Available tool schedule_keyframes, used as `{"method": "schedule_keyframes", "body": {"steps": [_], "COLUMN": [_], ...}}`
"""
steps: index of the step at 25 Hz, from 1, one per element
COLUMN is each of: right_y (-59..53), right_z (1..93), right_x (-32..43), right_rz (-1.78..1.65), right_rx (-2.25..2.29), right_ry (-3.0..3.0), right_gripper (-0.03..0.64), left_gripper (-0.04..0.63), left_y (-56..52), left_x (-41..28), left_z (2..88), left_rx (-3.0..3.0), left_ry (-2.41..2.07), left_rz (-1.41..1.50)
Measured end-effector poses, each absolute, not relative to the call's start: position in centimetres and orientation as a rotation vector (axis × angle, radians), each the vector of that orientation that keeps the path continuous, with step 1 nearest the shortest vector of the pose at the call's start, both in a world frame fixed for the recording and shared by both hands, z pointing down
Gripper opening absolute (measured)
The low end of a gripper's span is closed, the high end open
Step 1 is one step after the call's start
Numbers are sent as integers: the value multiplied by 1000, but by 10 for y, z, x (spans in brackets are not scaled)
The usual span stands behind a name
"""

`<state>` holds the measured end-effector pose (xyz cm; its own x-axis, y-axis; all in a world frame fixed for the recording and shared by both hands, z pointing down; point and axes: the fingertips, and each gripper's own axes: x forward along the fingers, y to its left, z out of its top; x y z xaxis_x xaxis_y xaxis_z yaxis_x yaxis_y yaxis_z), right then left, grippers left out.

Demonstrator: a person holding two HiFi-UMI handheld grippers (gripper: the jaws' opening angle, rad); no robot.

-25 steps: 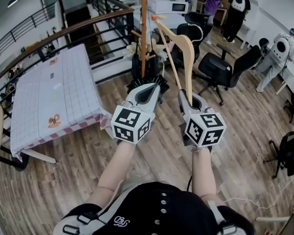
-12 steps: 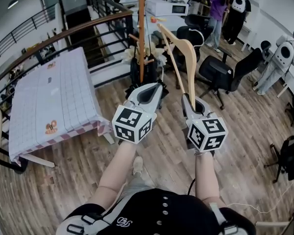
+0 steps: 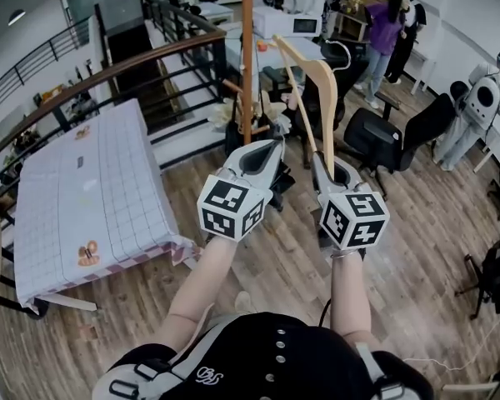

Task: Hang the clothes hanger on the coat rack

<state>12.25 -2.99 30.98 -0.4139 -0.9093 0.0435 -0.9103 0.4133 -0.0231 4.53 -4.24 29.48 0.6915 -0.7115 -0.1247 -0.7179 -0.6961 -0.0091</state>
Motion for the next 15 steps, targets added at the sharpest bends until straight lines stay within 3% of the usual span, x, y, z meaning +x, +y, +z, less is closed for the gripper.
{"method": "schedule_keyframes", "body": {"steps": [15], "right_y": [-149], "right_z": [305], "right_x": [93], "right_rz": [37], "right_rx": [1816], "right_ry": [-2586], "right_gripper": [2], "left_gripper": [0], "left_y": [-158], "left_x": [20], "left_z": [278], "left_rx": [-2826], "left_ry": [1106], "left_rz": [189]}}
